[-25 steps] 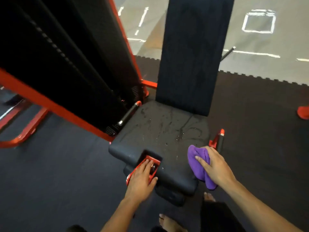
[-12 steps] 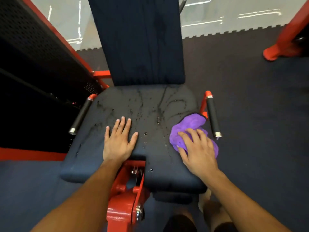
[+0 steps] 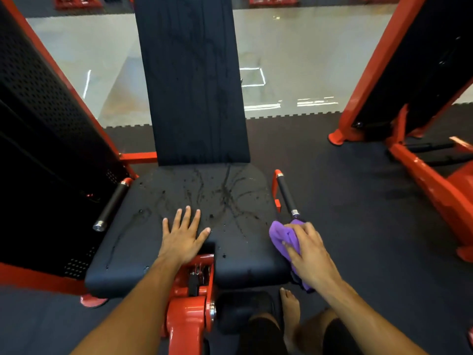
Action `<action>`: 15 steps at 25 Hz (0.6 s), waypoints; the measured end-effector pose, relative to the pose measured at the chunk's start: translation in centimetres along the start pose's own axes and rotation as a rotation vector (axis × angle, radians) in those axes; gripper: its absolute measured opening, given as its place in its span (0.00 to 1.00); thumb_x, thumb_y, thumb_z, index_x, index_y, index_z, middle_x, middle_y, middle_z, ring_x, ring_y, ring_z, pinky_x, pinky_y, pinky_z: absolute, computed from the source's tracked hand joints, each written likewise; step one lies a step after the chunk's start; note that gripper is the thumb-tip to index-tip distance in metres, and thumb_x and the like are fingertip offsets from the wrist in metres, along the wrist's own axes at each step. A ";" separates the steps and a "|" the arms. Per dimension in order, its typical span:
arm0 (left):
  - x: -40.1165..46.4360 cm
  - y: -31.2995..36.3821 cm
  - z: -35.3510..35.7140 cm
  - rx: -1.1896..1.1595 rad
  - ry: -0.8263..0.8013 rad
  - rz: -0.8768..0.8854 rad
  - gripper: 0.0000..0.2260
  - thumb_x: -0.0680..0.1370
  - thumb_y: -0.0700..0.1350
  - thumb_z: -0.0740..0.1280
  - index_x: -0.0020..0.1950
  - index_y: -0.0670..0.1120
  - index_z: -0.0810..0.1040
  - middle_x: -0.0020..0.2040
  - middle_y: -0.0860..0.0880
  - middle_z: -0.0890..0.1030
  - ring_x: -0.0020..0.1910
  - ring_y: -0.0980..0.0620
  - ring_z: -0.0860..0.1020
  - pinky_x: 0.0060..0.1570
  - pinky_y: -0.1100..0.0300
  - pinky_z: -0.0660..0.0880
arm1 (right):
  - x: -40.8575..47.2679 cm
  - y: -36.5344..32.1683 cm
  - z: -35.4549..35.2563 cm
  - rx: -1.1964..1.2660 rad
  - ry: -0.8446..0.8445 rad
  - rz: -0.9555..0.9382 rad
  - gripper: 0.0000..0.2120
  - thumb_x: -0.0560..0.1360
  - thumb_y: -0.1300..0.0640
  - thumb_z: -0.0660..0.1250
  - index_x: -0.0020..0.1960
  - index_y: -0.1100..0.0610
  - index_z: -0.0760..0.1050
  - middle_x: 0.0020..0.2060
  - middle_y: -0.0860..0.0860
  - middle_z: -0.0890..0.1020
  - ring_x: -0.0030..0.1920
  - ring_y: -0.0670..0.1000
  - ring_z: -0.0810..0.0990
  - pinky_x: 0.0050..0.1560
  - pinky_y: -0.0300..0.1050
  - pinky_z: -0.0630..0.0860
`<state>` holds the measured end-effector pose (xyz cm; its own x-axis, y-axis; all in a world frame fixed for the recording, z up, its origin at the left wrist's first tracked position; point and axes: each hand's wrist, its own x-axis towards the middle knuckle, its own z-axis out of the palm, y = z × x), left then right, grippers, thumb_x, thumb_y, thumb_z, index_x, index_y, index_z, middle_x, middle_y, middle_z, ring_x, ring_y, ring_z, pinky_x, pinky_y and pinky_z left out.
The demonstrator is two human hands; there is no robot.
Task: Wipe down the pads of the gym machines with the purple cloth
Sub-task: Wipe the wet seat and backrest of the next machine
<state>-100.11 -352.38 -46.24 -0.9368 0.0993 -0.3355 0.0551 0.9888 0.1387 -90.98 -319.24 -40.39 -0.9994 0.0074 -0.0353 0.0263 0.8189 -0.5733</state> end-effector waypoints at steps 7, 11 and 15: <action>0.4 0.2 0.3 -0.010 0.104 0.035 0.30 0.82 0.70 0.41 0.83 0.64 0.44 0.85 0.54 0.44 0.84 0.49 0.39 0.79 0.36 0.37 | -0.7 -2.5 4.0 -0.416 -0.073 -0.536 0.22 0.73 0.49 0.65 0.67 0.48 0.73 0.53 0.48 0.72 0.49 0.53 0.74 0.42 0.49 0.77; 1.1 -0.2 1.2 0.016 0.104 0.045 0.29 0.82 0.69 0.42 0.83 0.65 0.44 0.85 0.54 0.45 0.84 0.49 0.40 0.78 0.37 0.36 | -0.7 -1.6 6.2 -0.579 -0.132 -0.963 0.20 0.74 0.50 0.65 0.66 0.46 0.74 0.52 0.51 0.75 0.48 0.56 0.73 0.47 0.54 0.75; 0.7 -0.4 1.2 0.015 0.096 0.028 0.29 0.82 0.69 0.43 0.83 0.65 0.45 0.85 0.55 0.45 0.84 0.50 0.40 0.79 0.37 0.37 | -0.5 -3.1 7.7 -0.569 -0.066 -0.858 0.20 0.71 0.54 0.69 0.62 0.47 0.73 0.53 0.51 0.73 0.48 0.55 0.71 0.45 0.52 0.71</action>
<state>-100.37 -352.57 -47.63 -0.9635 0.1165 -0.2411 0.0862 0.9874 0.1327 -90.39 -326.23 -44.86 -0.6725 -0.7250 0.1485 -0.7278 0.6843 0.0448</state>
